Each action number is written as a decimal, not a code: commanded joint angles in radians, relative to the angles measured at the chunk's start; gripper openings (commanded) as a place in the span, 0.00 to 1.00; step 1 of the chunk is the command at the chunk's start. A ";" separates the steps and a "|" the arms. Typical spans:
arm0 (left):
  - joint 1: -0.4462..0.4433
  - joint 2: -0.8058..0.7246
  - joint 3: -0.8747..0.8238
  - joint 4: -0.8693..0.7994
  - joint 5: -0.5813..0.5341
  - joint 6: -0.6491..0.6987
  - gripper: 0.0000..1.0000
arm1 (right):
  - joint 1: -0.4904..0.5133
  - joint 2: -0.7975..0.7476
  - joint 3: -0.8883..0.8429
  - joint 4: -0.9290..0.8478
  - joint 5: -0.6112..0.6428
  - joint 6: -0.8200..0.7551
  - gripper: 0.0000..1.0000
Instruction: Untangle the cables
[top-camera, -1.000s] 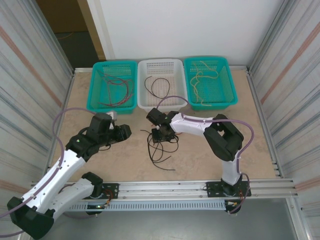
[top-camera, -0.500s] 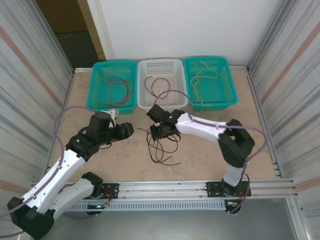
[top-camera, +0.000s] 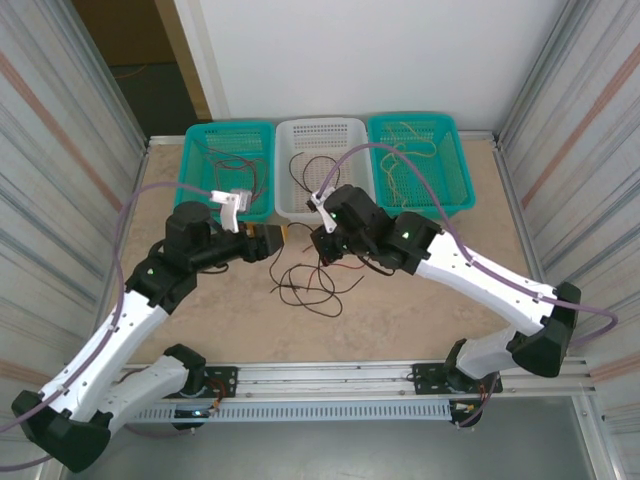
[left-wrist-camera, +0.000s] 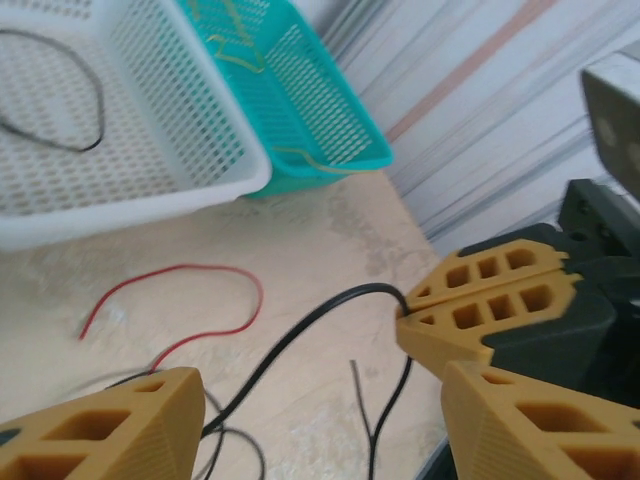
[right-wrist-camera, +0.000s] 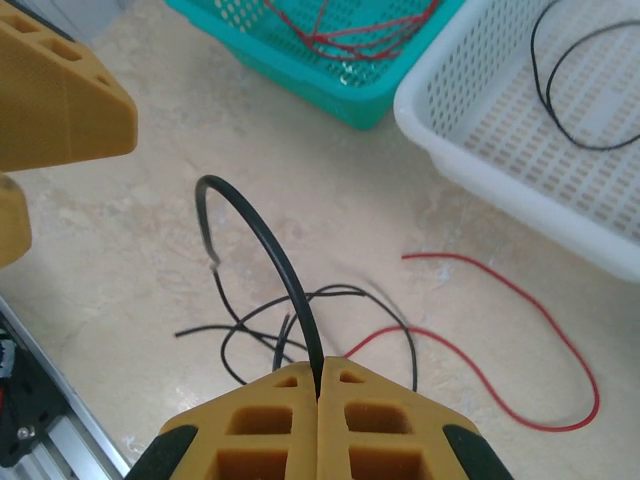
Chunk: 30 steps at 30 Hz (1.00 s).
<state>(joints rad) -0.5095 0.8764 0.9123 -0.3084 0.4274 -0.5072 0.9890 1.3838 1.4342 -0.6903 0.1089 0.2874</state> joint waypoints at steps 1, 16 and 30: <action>0.009 0.001 0.037 0.017 0.082 0.072 0.59 | 0.009 -0.043 0.059 -0.027 -0.002 -0.057 0.00; -0.002 0.027 0.035 0.034 0.045 0.118 0.64 | -0.007 -0.119 0.098 0.042 -0.112 -0.027 0.00; -0.037 0.101 0.110 0.103 0.067 0.143 0.05 | -0.049 -0.129 0.083 0.075 -0.152 0.008 0.00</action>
<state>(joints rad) -0.5411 0.9791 0.9726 -0.2413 0.4778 -0.3779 0.9562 1.2690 1.5002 -0.6464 -0.0322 0.2798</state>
